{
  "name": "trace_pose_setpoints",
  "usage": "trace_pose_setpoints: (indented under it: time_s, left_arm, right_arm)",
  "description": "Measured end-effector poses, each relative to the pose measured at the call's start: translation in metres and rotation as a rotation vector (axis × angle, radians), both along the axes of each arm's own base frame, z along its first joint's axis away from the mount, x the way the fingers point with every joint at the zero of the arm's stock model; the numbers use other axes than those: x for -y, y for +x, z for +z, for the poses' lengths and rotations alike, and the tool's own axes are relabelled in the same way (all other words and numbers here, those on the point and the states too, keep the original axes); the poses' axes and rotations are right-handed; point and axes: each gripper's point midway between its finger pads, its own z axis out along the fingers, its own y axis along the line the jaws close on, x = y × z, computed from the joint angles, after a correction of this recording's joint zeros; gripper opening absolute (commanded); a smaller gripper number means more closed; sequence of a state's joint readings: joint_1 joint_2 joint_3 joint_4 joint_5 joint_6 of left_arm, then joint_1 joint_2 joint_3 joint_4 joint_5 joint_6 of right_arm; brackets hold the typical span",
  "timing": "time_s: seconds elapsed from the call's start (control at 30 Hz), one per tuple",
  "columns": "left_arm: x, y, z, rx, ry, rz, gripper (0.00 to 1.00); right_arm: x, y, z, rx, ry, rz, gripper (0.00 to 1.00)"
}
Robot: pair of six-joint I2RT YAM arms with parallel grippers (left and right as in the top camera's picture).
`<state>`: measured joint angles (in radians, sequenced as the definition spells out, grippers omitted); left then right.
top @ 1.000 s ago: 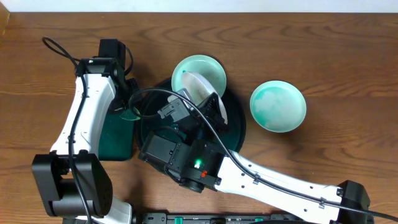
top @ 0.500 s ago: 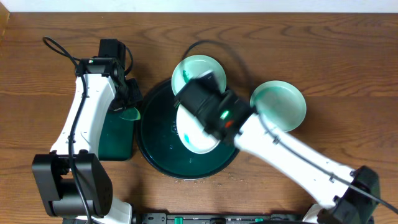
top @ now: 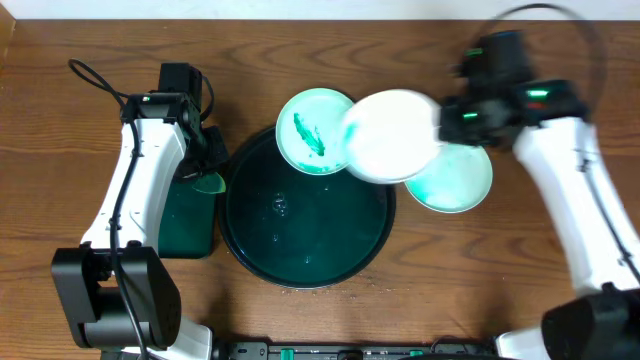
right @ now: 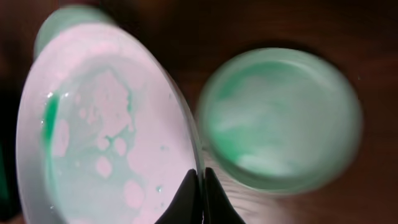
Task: Clean dirty plates on tray and stack at the side
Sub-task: 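Carry the plate right and set it on the cleaned plate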
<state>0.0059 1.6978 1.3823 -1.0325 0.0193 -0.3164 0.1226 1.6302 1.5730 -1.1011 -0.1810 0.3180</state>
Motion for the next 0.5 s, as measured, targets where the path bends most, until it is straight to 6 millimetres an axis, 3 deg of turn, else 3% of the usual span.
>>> trace_pose_setpoints:
  time_s: [0.17,0.23,0.37,0.5]
  left_arm:
    - [0.000,0.000,0.000,0.001,0.000,0.000,0.07]
    - [0.000,0.000,0.000,0.002,0.000,0.000,0.07]
    - [0.000,0.001,0.000,0.004,0.000,0.000,0.07]
    - [0.000,0.003,0.000,0.013,0.000,0.000,0.07]
  right_arm:
    - [0.098,-0.005,0.001,-0.017,-0.077,-0.249,0.01]
    - [0.122,-0.010,-0.010,-0.039,-0.117,-0.309,0.01]
    - [0.145,-0.019,-0.048,-0.078,-0.165,-0.366,0.01]
    - [0.145,-0.022,-0.088,-0.093,-0.166,-0.360,0.01]
